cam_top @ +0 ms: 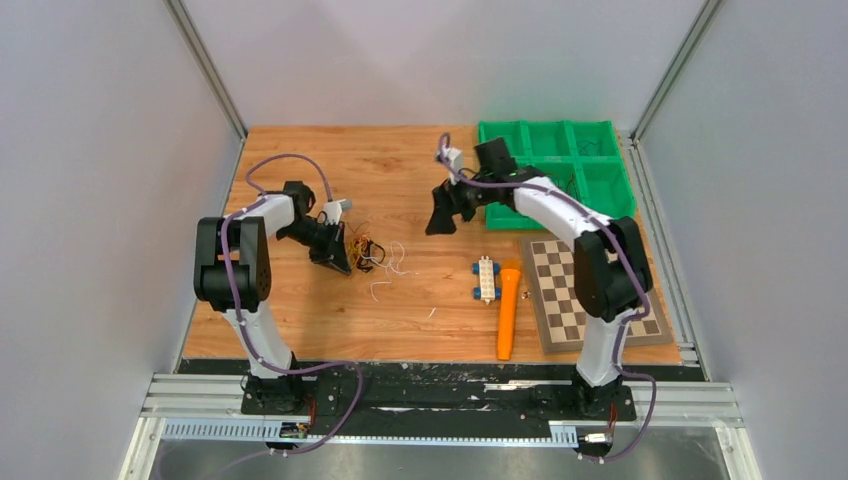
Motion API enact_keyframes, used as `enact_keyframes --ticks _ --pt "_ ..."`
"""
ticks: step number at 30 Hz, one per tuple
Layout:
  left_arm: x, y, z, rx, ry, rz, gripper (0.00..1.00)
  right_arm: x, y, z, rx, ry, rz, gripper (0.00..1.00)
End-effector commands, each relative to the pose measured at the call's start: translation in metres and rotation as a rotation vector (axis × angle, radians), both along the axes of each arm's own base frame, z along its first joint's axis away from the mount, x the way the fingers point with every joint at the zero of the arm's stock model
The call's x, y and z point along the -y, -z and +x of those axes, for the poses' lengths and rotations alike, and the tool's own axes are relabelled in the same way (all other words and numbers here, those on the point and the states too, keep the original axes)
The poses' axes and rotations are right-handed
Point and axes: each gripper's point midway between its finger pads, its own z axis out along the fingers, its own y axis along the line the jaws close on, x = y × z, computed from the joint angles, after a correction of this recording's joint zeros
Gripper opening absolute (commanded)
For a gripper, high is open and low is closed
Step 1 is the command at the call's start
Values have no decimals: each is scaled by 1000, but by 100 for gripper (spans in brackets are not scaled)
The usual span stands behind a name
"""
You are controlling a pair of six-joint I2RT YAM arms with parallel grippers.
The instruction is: Untangle the cables
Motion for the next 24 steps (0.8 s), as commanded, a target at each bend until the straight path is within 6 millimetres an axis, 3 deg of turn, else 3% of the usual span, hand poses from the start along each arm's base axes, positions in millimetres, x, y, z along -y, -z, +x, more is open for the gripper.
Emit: enact_keyframes --ticks 1,3,6,10,12,13,16,20,23,24 --pt "-3 -7 2 32 -21 -2 0 -42 34 -19 -101 -10 -68 88" --pt "-5 -2 3 25 -32 11 0 -63 62 -26 -177 10 -112 90" --pt "-10 4 5 14 -48 34 0 -88 83 -37 -198 -11 -149 100" --pt "-15 6 7 4 -67 38 0 -99 111 -32 -168 1 -208 99" --pt "-18 6 10 1 -84 28 0 -100 122 -30 -182 5 -221 94" --pt "-21 5 12 -4 -102 21 0 -100 127 -30 -187 5 -226 89" --pt "-29 6 15 -16 -136 19 0 -98 128 -29 -201 1 -216 52" --pt "-42 4 18 -7 -174 21 0 -84 102 -24 -201 -18 -142 2" --pt "-51 3 18 -3 -199 20 0 -64 62 -7 -166 1 -61 0" --pt "-57 3 19 -3 -216 20 0 -54 40 0 -138 14 -25 0"
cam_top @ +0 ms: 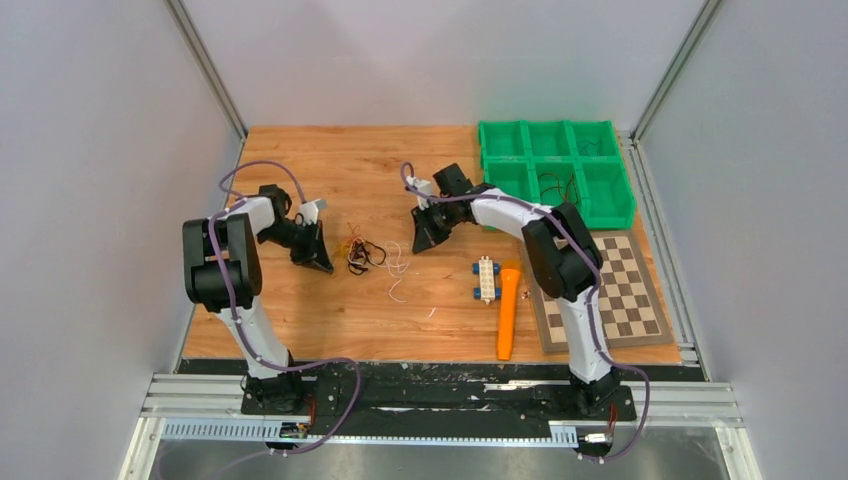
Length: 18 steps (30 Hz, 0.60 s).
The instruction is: Untangle the cables
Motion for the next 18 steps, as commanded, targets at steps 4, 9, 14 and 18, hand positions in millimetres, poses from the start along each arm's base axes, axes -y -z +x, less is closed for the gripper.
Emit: enact_keyframes --ticks 4,9,14,18 --pt "-29 -5 10 31 -85 0 0 73 -157 59 244 119 239 0" --pt "-36 -5 14 39 -110 -11 0 99 -199 69 340 117 272 21" --pt "-27 -7 15 34 -123 -67 0 53 -157 43 147 46 273 90" --pt "-27 -6 10 28 -116 -59 0 2 -118 9 121 -82 217 100"
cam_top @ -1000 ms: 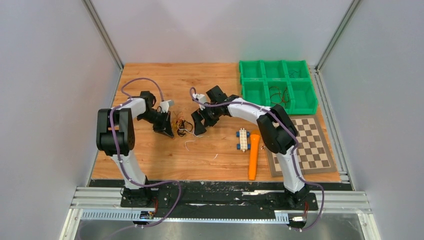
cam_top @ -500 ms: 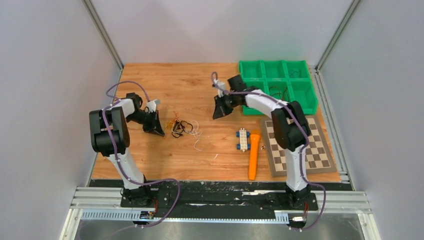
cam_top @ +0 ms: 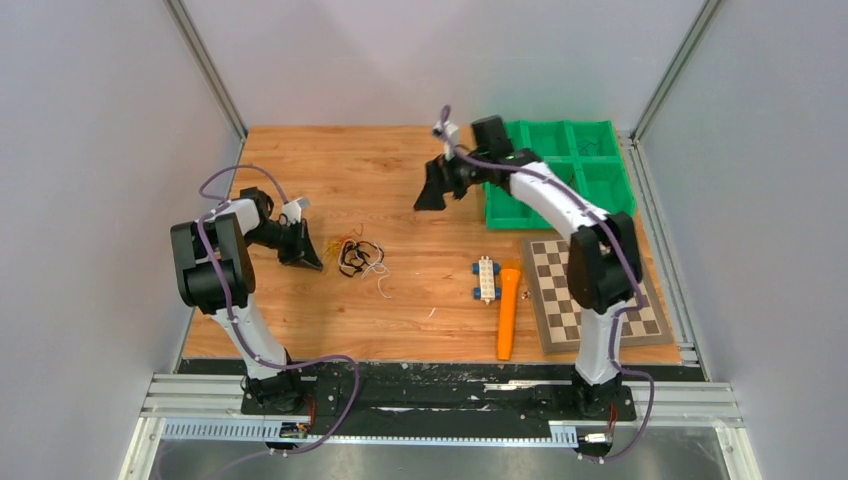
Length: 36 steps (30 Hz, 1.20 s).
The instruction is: Untangle the cables
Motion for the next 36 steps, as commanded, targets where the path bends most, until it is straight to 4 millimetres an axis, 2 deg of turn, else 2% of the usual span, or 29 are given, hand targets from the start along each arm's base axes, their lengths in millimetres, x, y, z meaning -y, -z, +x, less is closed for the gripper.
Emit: enact_keyframes --ticks 1,4,7,10,13,15,17,19,21,22,25,31,32,36 --pt "4 -4 2 16 3 -22 0 -65 62 -54 -112 -177 -81 100" --pt "4 -3 3 12 3 -24 0 -96 90 -70 -147 -216 -125 97" --pt "6 -3 5 5 1 -32 0 -120 112 -75 -190 -227 -144 92" --pt "7 -2 7 4 3 -33 0 -140 131 -71 -196 -214 -156 88" --pt "9 -2 10 2 -2 -40 0 -150 148 -60 -196 -173 -164 80" --pt "10 -2 11 1 -3 -40 0 -152 157 -53 -187 -152 -174 69" --pt "10 -2 11 -1 -4 -38 0 -149 162 -47 -173 -136 -187 47" --pt "9 -2 12 -1 -5 -35 0 -143 155 -43 -164 -126 -181 25" --pt "8 -1 11 -5 -5 -28 0 -131 134 -35 -138 -111 -159 2" --pt "8 -2 11 -2 -4 -25 0 -123 122 -30 -119 -100 -150 0" --pt "6 -1 9 -2 3 -10 0 -88 75 -11 -52 -41 -106 0" --pt "0 1 9 -2 0 19 0 -13 -44 19 114 79 30 0" --pt "-1 0 10 1 0 24 0 2 -69 24 160 109 52 0" --pt "-5 2 11 -4 -10 42 0 64 -149 46 318 220 120 0"
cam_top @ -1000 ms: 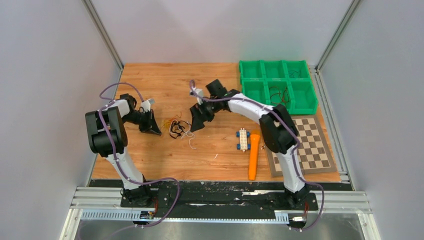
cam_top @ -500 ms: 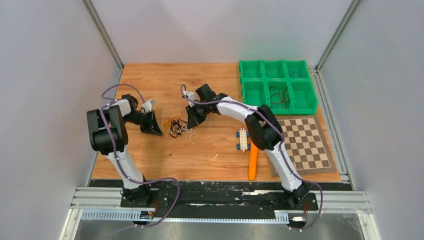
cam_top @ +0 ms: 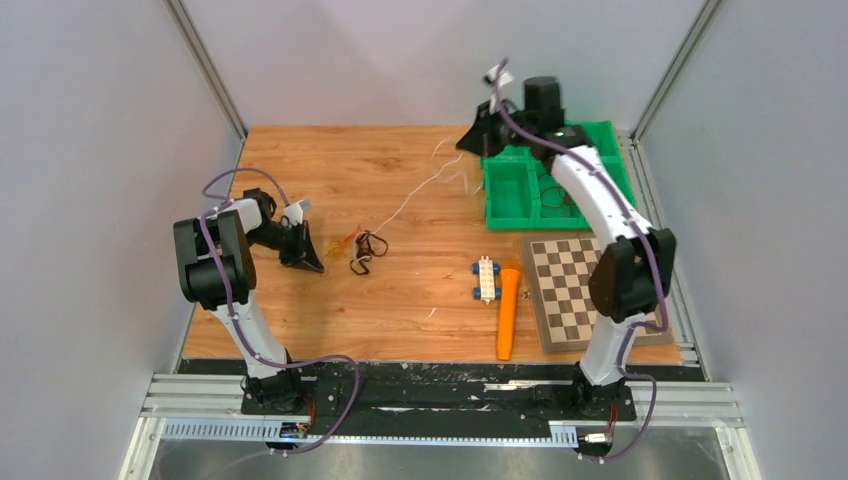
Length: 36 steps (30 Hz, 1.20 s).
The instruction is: Untangle the cables
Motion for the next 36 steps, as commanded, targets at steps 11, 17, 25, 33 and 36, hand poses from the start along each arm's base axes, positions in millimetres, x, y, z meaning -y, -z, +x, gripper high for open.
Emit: enact_keyframes --ticks 11,17,25,33,36 --pt "-19 -5 12 45 -10 90 0 152 -248 27 546 237 159 0" --pt "-30 -5 12 53 -16 144 0 174 -278 27 634 269 159 0" --pt "-81 -9 14 59 -119 257 0 225 -316 41 759 420 171 0" --pt "-90 -6 15 36 -150 231 0 256 -315 64 804 513 160 0" --pt "-83 -6 15 33 -150 189 0 269 -296 82 795 553 132 0"
